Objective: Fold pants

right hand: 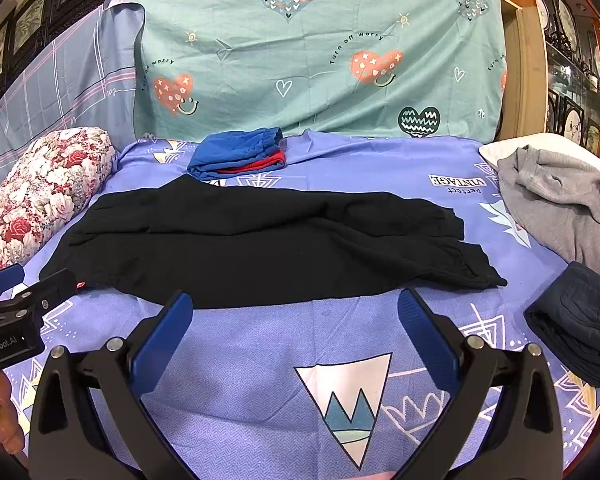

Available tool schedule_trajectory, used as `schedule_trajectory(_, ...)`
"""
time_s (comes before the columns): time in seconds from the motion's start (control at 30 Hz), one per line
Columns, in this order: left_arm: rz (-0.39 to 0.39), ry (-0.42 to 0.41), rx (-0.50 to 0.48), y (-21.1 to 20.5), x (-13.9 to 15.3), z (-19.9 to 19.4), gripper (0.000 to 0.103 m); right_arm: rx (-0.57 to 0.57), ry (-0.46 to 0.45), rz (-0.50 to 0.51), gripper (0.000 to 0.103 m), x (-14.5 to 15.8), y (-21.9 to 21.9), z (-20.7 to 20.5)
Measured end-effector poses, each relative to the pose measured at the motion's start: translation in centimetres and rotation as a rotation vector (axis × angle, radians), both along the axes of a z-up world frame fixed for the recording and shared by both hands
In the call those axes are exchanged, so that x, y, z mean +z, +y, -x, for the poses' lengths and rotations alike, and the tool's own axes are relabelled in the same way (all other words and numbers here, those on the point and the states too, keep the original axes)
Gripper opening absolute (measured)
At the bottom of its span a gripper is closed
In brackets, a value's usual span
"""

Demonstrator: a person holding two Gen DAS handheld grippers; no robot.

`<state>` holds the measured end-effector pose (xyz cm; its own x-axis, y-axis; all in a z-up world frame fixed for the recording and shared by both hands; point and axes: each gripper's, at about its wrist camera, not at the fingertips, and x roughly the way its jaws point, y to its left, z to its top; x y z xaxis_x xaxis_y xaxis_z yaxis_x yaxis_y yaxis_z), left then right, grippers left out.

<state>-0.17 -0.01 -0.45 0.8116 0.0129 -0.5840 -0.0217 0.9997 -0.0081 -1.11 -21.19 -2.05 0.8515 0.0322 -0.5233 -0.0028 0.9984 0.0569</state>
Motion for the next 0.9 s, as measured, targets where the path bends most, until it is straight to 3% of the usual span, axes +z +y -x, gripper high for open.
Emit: schedule_trajectory(0.9, 0.008, 0.002, 0.007, -0.13, -0.04, 0.11, 0.101, 0.001, 0.003, 0.001, 0.102, -0.04, 0.36, 0.06)
